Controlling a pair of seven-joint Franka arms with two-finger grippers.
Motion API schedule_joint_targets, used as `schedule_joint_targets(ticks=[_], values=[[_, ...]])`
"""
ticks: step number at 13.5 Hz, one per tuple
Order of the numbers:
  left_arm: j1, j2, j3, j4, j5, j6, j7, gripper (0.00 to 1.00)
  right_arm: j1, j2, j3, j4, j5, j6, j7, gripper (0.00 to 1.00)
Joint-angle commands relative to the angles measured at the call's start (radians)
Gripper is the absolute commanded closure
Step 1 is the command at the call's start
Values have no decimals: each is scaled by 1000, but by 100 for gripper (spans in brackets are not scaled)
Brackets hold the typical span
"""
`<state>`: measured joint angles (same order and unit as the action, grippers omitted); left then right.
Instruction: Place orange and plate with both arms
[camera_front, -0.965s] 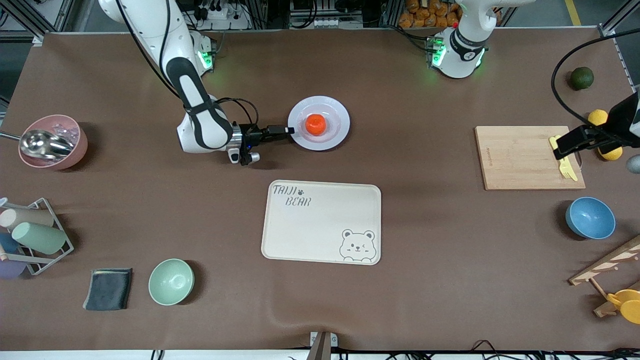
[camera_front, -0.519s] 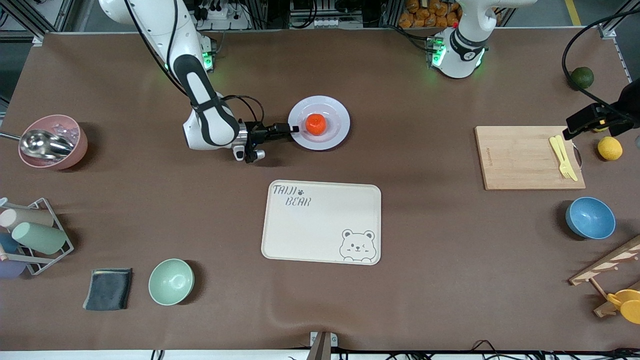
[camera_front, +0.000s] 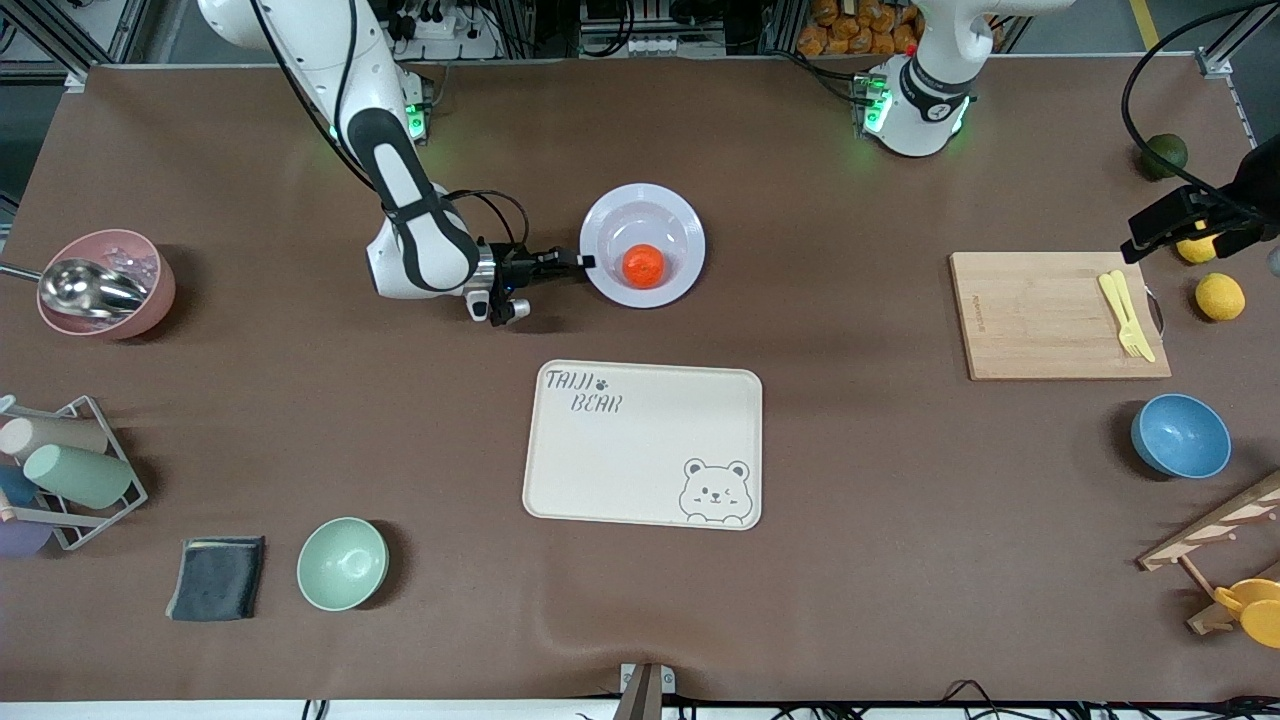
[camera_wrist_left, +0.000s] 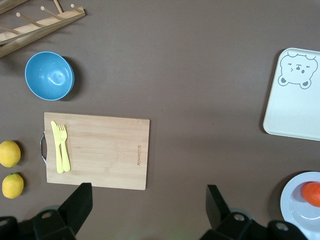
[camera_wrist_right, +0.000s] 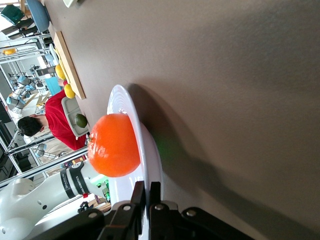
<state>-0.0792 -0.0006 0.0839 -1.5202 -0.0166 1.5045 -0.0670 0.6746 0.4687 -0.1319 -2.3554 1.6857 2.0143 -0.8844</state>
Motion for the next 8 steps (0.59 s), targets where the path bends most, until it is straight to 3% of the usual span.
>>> schedule_joint_targets(ticks=[1,8], values=[[-4,-22,8,-14,-22,-4,27,0,-22,-9,-3,-10,25,-26,-11,100],[-11,-13,-6,3,-11,-3,26,0,-58,-67,-3,8,25,-123,21,100]])
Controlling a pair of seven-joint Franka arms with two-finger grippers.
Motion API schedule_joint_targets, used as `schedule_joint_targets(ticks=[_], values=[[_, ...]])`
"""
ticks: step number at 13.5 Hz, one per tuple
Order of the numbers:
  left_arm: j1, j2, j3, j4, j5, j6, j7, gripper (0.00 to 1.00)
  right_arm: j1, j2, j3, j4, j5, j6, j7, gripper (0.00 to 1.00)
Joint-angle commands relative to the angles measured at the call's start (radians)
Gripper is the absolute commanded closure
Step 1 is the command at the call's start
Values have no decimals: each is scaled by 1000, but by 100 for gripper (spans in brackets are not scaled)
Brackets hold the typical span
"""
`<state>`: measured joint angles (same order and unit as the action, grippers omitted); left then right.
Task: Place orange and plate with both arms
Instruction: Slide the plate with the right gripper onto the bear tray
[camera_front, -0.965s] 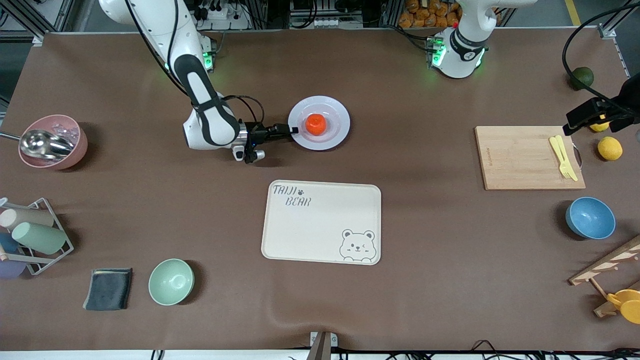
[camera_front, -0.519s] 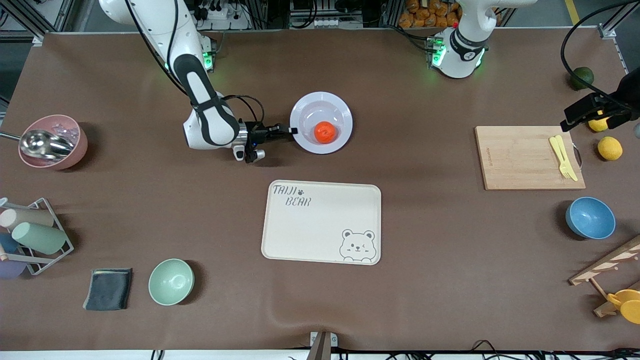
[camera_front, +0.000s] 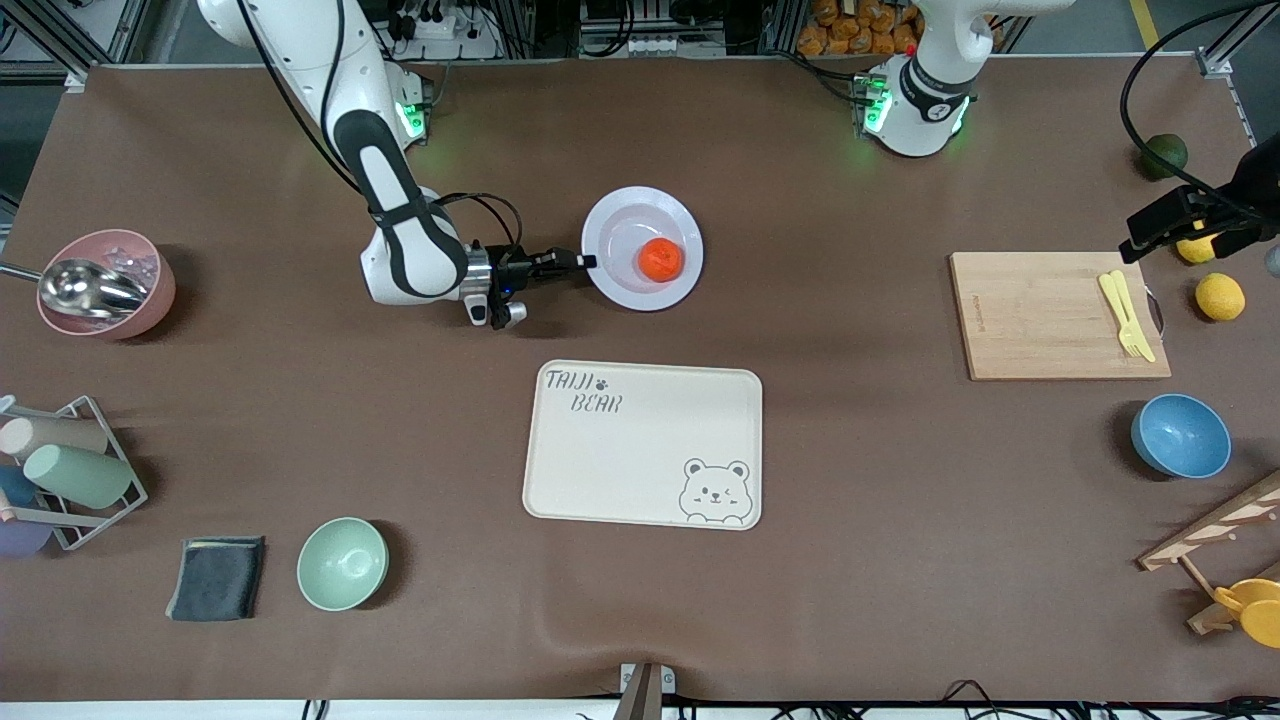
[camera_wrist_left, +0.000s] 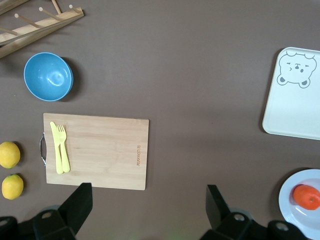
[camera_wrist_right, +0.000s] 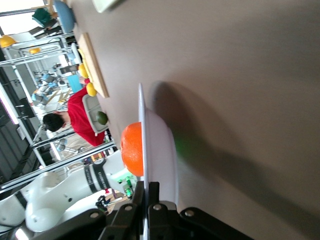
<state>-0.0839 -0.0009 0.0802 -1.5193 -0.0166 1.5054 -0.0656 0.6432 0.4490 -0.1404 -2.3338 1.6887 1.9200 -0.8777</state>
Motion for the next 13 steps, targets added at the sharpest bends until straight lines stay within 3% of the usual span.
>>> schedule_joint_targets(ticks=[1,4,13], values=[[-7,-13,-2,4,-11,-4,24,0,-33,-62,5,-12,22,-39,23,100],[-8,-14,-8,14,24,-4,24,0,-45,-89,5,8,25,-74,52,100],[-8,-10,-30,16,70,35,24,0,-69,-67,1,129,230,-61,69,100]])
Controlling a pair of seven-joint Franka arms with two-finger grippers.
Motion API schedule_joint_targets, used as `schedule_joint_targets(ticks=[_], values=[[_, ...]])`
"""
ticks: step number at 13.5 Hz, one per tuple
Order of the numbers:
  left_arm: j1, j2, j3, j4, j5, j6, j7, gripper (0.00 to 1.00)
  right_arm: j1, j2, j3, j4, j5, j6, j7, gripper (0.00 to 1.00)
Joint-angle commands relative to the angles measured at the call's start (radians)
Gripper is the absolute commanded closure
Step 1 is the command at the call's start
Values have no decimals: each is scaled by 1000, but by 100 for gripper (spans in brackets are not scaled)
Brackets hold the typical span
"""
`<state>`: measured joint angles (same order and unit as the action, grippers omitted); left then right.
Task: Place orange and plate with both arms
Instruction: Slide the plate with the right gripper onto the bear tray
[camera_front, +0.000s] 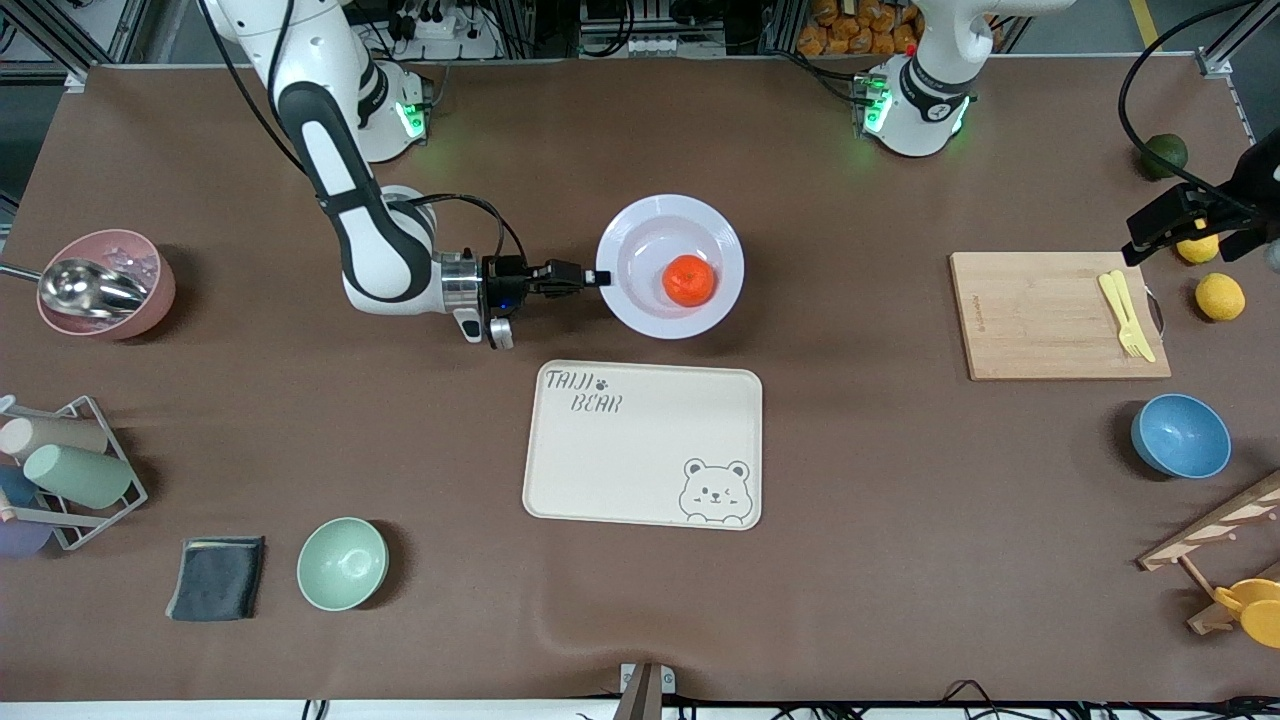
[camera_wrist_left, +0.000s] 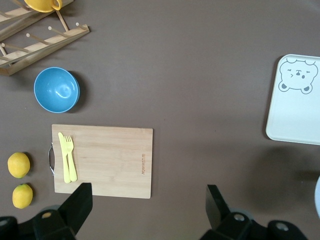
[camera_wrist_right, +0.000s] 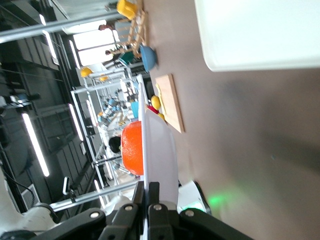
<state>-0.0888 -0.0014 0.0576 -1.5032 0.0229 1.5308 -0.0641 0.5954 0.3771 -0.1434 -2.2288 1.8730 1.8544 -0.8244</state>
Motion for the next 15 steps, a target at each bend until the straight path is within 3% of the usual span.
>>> schedule_joint_targets(ticks=[1,6,10,15], values=[[-5,-11,-12,0,46,11,23,0,-26,9,5,35,54,31,16,100],[3,-5,-35,-11,40,3,26,0,-58,71,4,181,54,162,148,100],[0,6,-35,0,32,-15,23,0,-75,207,4,332,54,186,154,100],[7,6,-33,3,26,-35,20,0,-82,325,2,440,45,241,137,100]])
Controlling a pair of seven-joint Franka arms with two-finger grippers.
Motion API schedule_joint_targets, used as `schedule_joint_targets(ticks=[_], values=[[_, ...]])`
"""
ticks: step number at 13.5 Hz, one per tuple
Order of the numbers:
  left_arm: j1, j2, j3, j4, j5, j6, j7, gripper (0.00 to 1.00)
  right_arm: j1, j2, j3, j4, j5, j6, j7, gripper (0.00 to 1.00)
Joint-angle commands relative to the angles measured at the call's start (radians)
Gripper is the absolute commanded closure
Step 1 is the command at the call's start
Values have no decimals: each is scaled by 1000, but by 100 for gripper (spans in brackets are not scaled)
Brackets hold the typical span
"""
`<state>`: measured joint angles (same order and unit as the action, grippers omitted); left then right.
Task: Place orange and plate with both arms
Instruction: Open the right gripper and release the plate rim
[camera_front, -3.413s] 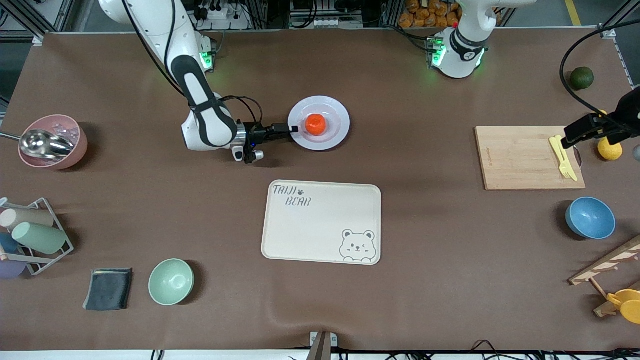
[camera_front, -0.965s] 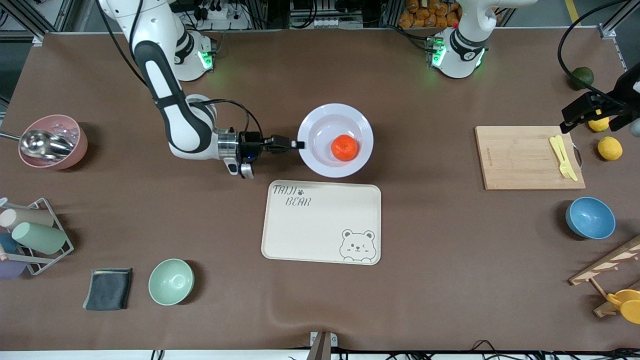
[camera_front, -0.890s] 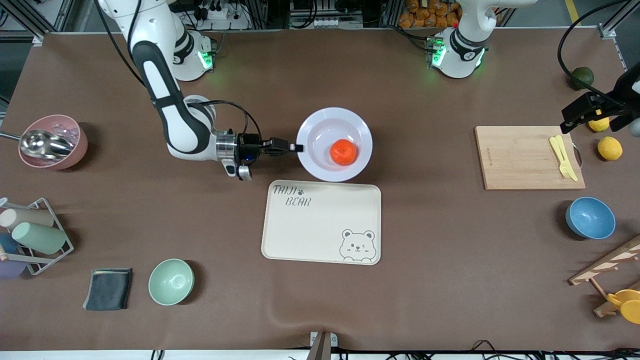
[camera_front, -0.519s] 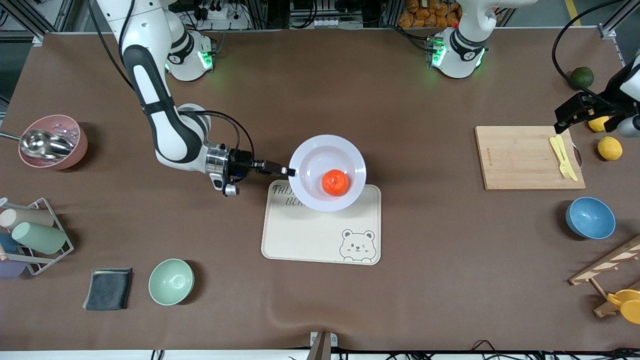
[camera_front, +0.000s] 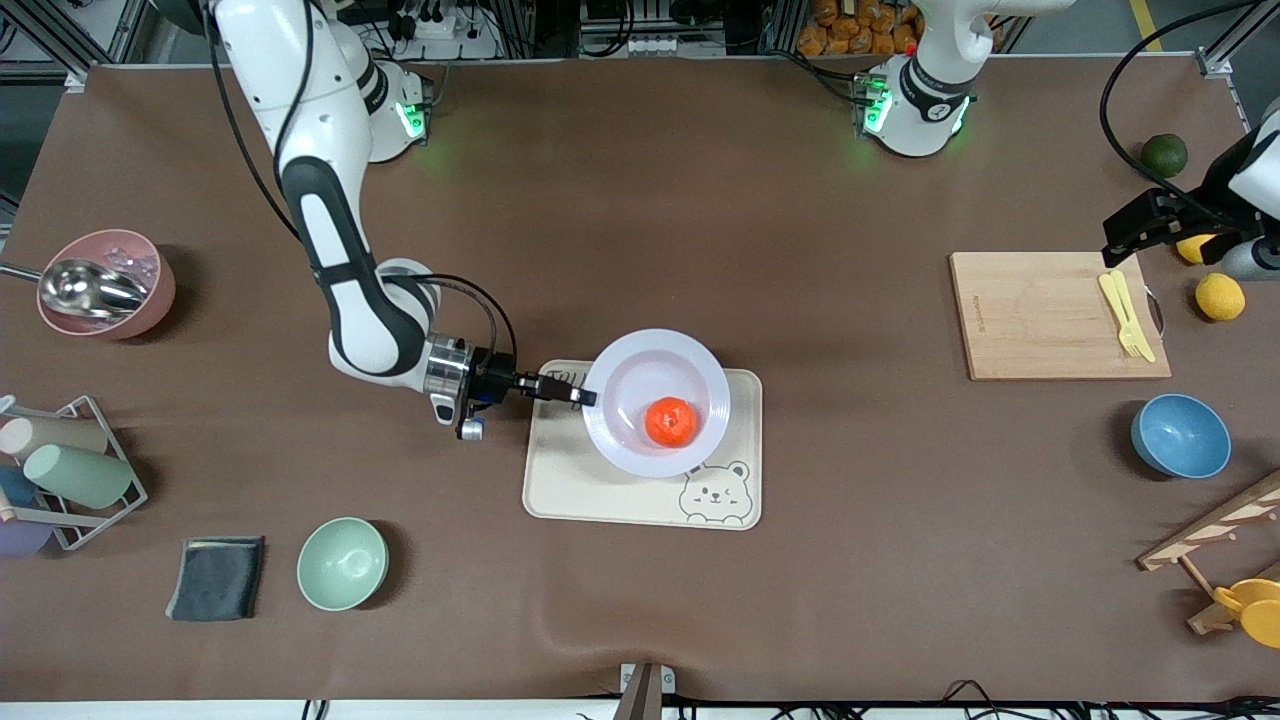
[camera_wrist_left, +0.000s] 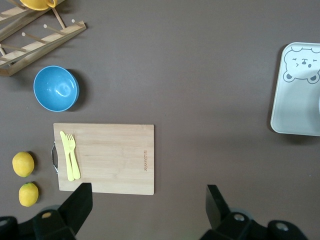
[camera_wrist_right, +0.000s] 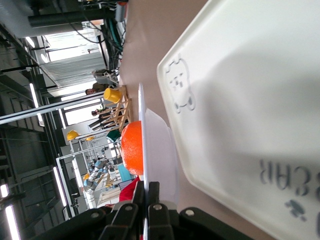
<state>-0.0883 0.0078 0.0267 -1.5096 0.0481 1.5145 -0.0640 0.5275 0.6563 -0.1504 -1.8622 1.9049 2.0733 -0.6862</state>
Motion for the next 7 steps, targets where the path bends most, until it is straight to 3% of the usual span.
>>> schedule_joint_targets(ticks=[1,7], values=[[7,-2,-2,9,1,-17,19,0,-9,52,11,93,13,63,1,100],[10,6,-1,9,1,-17,23,0,3,114,9,133,10,80,-30,100]])
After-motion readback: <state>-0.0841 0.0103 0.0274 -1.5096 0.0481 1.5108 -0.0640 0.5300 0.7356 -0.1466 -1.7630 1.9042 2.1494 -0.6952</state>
